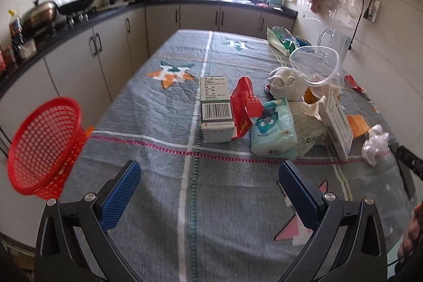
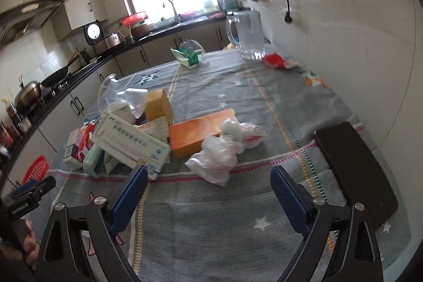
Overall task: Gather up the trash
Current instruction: 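Grasp the white barcode box with the left tool while the right tool grasps the white plastic bag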
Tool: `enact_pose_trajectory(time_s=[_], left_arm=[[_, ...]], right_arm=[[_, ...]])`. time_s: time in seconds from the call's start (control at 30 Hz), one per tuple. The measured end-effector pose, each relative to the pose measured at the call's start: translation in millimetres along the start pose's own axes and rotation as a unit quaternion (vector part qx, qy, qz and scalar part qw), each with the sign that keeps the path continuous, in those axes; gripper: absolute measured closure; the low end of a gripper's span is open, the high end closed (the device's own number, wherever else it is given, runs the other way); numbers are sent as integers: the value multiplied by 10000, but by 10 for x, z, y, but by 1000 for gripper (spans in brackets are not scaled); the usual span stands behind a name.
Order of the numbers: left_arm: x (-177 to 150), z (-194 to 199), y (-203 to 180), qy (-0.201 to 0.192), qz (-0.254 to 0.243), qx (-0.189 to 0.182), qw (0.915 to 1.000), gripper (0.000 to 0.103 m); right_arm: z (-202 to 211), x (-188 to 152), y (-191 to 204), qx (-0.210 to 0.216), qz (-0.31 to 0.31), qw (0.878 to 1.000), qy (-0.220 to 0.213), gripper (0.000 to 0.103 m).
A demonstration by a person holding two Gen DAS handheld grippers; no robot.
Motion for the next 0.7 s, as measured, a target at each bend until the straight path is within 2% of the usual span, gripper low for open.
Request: enact_pose_trajectory(time_s=[0.07,0.23,0.4,0.53,0.6,0.63,0.67,0.7], left_arm=[[85,-72,38,147,133,-148,9997,0],[303,-229,97,329,281,-363,9984,0],[478,-423,103,538,357,-490,9967,15],[562,-613,103,718,411,-557,9950,16],[590,-705,110,754,419,-464,9952,18],[592,-745,105,784,414,-466,9950,20],[589,-792,101,849,417,-470,9944,29],[581,-835,108,909,437,-463,9938,38]], right_arm=[[-41,29,-79,119,-162,9997,119,14],[-138,143,-257,350,-566,9971,374,16],[-298,185,-262,496,-749,9940,622,18],[-467,192,-219,491,-843,9920,801,18],[-550,183,-214,496,-907,9907,887,18],[-599,173,-207,461,-926,9902,939,19],[-637,163,-201,446,-933,9898,979,20],[-673,150,-186,460,-937,9892,1025,27]])
Point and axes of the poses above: each gripper's, at about its wrist camera, not at the fingertips, and z roughly against the way its jaws point, y to its left, x to its top, the point moved 6 cm from there along -z, roughly the way its jaws point, and after that the axes turned 3 degrees about y, right-handed, at the moved point
